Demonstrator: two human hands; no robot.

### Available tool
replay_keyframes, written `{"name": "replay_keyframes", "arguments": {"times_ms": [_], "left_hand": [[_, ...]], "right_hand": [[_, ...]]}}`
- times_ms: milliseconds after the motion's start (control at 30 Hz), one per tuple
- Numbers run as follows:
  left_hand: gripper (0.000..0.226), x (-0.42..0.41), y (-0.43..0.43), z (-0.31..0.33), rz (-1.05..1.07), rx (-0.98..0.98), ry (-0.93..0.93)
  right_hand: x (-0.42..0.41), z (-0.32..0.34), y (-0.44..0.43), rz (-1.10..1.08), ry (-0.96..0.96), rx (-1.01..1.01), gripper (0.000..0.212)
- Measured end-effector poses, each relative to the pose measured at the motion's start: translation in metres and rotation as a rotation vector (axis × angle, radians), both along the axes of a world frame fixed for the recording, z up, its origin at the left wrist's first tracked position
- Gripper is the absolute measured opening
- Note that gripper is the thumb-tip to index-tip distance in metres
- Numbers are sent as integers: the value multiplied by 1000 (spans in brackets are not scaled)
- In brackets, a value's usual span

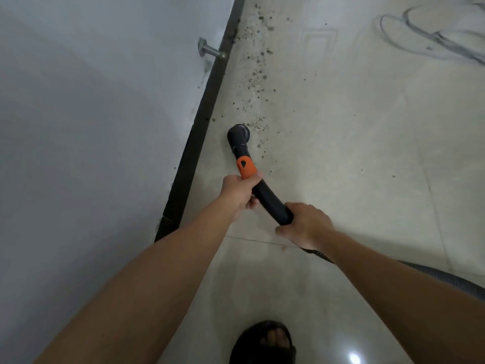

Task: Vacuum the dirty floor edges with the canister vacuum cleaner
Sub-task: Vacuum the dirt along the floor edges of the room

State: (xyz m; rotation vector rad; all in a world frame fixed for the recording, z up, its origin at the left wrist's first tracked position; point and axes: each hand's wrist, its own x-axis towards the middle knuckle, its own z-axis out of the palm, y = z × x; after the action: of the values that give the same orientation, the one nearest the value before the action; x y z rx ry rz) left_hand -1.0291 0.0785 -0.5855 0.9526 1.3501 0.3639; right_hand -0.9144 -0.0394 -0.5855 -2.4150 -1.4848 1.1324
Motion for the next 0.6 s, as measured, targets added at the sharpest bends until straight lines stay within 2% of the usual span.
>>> {"name": "replay_keyframes", "arguments": {"times_ms": [133, 333, 600], "left_hand": [[27, -8, -1, -2, 55, 56, 61], [27, -57, -53, -34, 160, 149, 109], [28, -27, 37, -32, 158, 144, 29]], "right_hand": [[-14, 1, 1, -37, 67, 14, 21], [-45, -23, -37, 171, 41, 44, 24], [-11, -24, 52, 120, 33, 62, 26]]}}
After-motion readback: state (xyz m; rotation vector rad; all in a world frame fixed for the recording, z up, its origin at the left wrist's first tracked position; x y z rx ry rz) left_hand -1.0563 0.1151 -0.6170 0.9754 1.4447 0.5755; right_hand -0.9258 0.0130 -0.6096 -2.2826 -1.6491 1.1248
